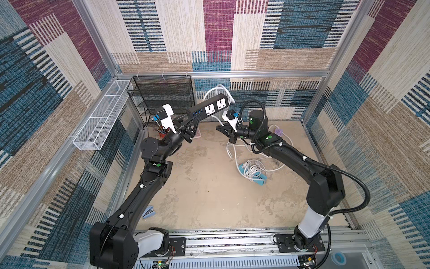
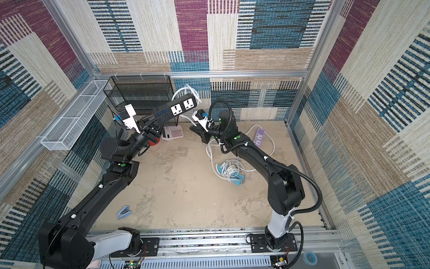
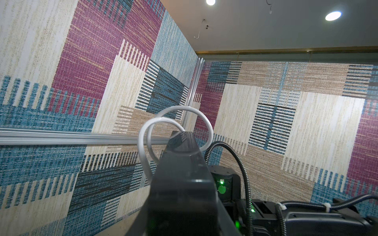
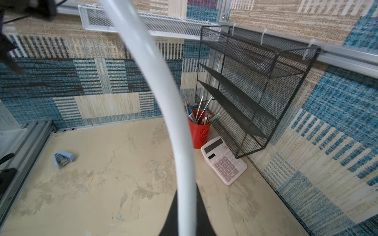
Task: Unwrap the cord wrapped around the power strip
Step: Unwrap the power cord from the power strip.
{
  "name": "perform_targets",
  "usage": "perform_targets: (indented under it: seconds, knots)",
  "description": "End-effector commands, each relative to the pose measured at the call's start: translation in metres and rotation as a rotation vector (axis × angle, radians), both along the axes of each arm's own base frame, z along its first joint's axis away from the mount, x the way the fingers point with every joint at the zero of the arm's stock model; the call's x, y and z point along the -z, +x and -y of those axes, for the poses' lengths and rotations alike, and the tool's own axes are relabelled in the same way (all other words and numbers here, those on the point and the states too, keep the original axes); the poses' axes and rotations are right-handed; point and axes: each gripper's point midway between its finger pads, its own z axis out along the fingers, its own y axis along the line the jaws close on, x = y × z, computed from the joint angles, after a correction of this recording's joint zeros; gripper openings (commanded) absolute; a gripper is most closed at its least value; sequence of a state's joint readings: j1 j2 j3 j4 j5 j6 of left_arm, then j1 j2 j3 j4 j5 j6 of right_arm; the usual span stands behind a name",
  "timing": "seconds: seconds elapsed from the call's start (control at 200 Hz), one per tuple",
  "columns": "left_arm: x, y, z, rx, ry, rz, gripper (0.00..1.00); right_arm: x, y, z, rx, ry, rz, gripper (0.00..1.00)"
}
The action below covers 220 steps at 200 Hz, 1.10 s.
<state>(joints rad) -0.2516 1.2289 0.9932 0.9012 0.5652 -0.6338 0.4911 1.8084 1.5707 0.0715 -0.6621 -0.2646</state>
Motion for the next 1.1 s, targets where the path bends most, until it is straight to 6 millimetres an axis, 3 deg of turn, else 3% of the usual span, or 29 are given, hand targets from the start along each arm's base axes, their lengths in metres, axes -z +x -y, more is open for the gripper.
perform_targets:
  seconds: [0.0,0.14,0.27,0.506,0.646,0.751,0.891,1.097]
  knots:
    - [-0.018,-0.019,0.005,0.085,-0.032,0.062,0.0,-0.024,0.027,0.005,0.014,0.079,0.016,0.0]
    - [-0.016,-0.019,0.012,0.109,-0.027,0.054,0.0,-0.049,0.058,0.022,0.042,0.132,0.04,0.0]
    - [-0.013,-0.018,0.015,0.124,-0.03,0.044,0.0,-0.086,0.077,0.036,0.067,0.153,0.096,0.0]
    - [-0.008,-0.012,0.016,0.124,-0.033,0.026,0.0,-0.159,0.087,0.059,0.108,0.172,0.214,0.0]
    - [-0.005,-0.01,0.015,0.104,-0.026,0.021,0.0,-0.198,0.075,0.072,0.131,0.174,0.282,0.0]
    - [-0.005,-0.009,0.013,0.087,-0.022,0.024,0.0,-0.208,0.059,0.078,0.136,0.153,0.296,0.0]
    - [-0.005,-0.008,0.008,0.062,-0.022,0.026,0.0,-0.205,0.029,0.082,0.112,0.133,0.295,0.0]
    - [-0.005,-0.005,-0.001,0.022,-0.013,0.032,0.0,-0.184,-0.023,0.094,0.126,0.111,0.295,0.0]
